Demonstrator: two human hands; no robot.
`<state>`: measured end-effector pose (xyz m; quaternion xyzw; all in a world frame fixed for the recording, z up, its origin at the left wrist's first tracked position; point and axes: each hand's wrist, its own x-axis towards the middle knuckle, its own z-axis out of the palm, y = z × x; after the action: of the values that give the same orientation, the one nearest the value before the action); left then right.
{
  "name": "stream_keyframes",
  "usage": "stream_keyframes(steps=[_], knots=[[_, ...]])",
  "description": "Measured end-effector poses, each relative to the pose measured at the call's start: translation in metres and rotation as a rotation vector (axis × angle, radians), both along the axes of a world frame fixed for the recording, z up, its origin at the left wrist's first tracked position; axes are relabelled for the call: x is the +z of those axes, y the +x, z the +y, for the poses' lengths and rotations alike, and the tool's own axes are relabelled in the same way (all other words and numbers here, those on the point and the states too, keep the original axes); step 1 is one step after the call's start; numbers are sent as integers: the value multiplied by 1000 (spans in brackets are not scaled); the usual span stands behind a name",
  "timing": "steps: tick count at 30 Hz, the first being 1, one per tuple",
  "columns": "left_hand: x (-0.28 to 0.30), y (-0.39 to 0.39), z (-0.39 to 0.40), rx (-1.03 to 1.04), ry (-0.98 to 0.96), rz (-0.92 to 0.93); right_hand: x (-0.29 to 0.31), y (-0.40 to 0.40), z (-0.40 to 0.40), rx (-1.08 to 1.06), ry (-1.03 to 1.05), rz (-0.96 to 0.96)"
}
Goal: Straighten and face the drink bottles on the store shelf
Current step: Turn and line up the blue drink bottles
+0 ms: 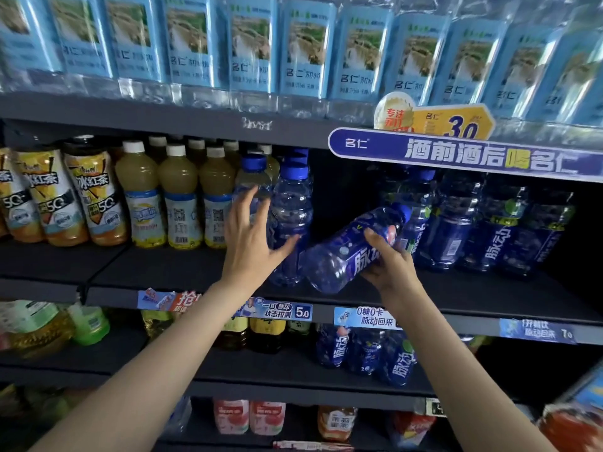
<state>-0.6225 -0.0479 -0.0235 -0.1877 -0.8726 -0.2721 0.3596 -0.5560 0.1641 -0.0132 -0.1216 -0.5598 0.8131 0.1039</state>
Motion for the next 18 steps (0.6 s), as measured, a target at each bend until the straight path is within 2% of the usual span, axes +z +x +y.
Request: stream_keyframes(steps=[4, 10, 12, 16, 18], knots=[[-2, -3, -1, 14, -37, 8, 8, 2, 1, 101, -208, 20], [0, 2, 1, 45, -55, -12, 15, 11, 4, 104, -224, 54], [2, 4, 2, 57, -48, -28, 15, 14, 4, 59, -115, 68], [5, 8, 6, 107, -18, -45, 9, 8, 3, -175, 333, 113], [5, 9, 8, 109, -1, -55, 5, 4, -1, -218, 506, 146]])
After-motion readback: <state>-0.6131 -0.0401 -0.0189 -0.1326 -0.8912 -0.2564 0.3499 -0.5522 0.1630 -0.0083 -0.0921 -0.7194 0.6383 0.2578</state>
